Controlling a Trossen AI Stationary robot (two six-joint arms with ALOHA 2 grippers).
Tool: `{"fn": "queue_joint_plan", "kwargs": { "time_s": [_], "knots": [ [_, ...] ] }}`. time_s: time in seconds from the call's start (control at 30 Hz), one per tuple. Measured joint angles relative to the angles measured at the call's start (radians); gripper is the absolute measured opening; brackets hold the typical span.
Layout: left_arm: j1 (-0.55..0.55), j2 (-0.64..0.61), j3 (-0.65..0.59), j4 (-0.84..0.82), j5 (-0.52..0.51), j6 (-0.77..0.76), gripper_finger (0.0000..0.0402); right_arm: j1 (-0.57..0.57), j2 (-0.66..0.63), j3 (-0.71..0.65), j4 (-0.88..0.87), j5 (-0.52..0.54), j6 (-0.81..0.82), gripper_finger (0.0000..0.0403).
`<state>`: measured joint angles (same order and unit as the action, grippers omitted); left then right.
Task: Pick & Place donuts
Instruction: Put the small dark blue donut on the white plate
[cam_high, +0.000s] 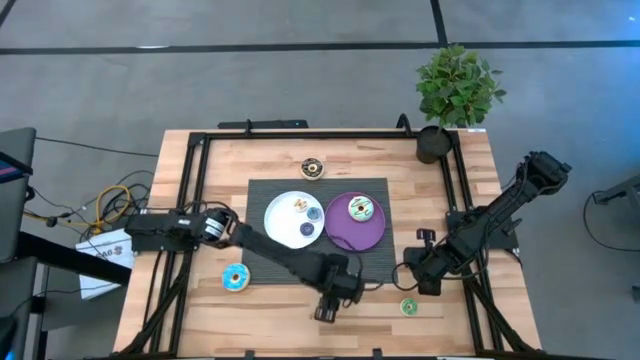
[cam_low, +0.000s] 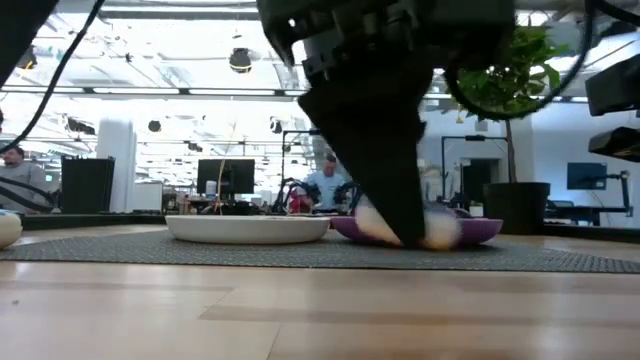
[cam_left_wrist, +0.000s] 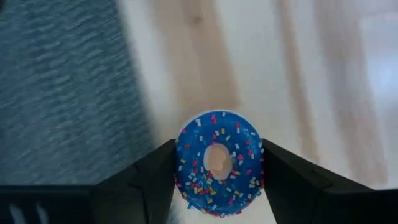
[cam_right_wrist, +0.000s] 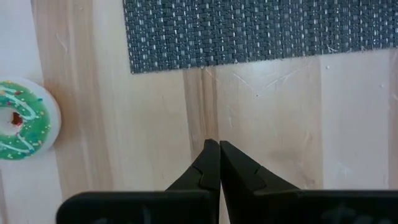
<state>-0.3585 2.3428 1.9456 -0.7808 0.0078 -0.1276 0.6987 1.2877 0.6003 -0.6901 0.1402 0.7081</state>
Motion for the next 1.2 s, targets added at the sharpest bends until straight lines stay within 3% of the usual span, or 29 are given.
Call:
{"fn": "queue_joint_plan", "kwargs": {
  "time_s": [0.27,0.37,0.53,0.83,1.03,1.2],
  "knots": [
    [0.094,-0.090,0.040,-0.202,-0.073,0.108,0.0205,0.001,0.000,0.000,0.023,0.000,0.023,0.0001],
    [0.135,-0.163,-0.017,-0.224,-0.095,0.131,0.0205,0.001,0.000,0.000,0.031,0.001,0.026,0.0001],
    [0.204,-0.340,-0.285,-0.136,-0.095,0.086,0.0205,0.001,0.000,0.000,0.046,0.013,0.067,0.0001],
    [0.288,-0.757,-0.811,0.238,-0.188,0.019,0.0205,-0.017,0.000,0.000,0.088,0.023,0.079,0.0001],
    [0.334,-0.942,-1.007,0.276,-0.214,0.028,0.0205,-0.057,0.000,0.000,0.128,0.023,0.079,0.0001],
    [0.378,-1.022,-1.110,0.291,-0.214,0.043,0.0205,-0.097,0.000,0.000,0.161,0.024,0.074,0.0001]
  ]
}}
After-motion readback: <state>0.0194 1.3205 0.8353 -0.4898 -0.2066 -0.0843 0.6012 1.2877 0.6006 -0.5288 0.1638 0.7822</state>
